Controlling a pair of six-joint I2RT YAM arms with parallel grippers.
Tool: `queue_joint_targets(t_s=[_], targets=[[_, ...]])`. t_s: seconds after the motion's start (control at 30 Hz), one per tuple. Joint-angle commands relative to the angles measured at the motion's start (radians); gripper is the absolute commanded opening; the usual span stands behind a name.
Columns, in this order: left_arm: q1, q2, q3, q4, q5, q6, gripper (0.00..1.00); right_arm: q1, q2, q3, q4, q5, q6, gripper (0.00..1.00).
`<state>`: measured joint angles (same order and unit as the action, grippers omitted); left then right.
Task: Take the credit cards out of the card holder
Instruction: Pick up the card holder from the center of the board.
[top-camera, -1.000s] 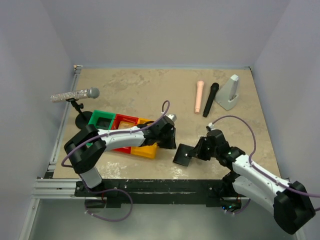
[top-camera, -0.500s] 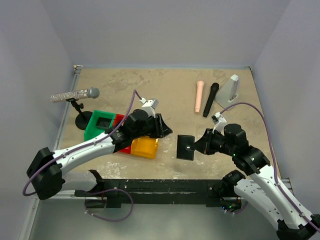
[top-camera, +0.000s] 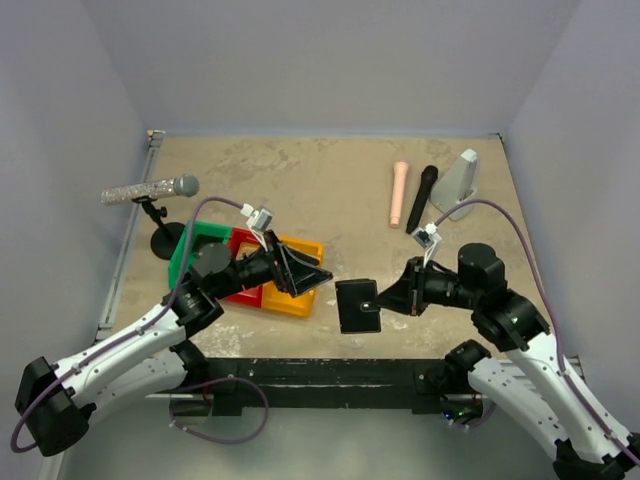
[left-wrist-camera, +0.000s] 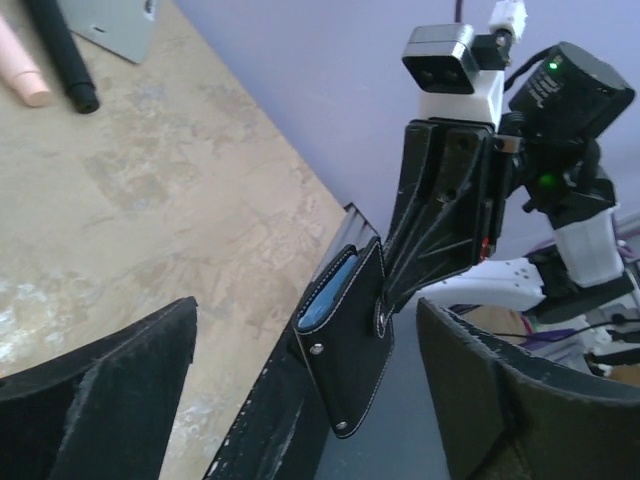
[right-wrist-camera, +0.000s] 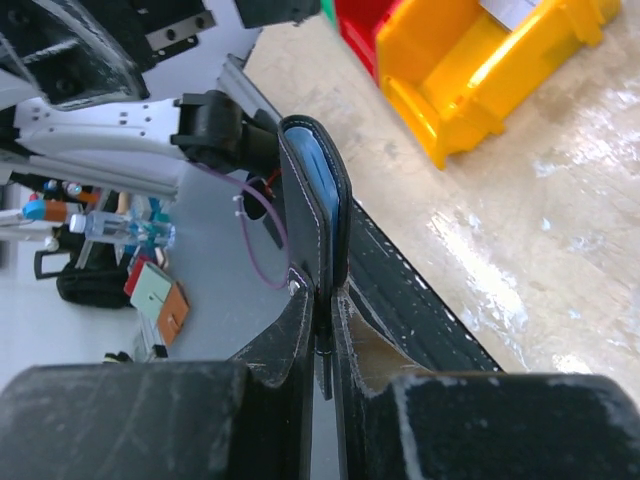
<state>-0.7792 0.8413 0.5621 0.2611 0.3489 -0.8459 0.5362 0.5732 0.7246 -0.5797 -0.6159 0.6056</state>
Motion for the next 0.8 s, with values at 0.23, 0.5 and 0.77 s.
queue_joint_targets(t_s=[0.23,0.5,0.77], targets=[[0.001,-0.002,-0.057,0.185,0.196,-0.01,1.0,0.001,0.043,0.055,0.19,-0.131,0.071,0.0],[-0.003,0.013,-0.054,0.188,0.245,-0.018,0.92,0.001,0.077,0.067,0.216,-0.147,0.079,0.0],[-0.049,0.07,-0.059,0.233,0.263,-0.045,0.78,0.002,0.086,0.055,0.234,-0.119,0.089,0.0]])
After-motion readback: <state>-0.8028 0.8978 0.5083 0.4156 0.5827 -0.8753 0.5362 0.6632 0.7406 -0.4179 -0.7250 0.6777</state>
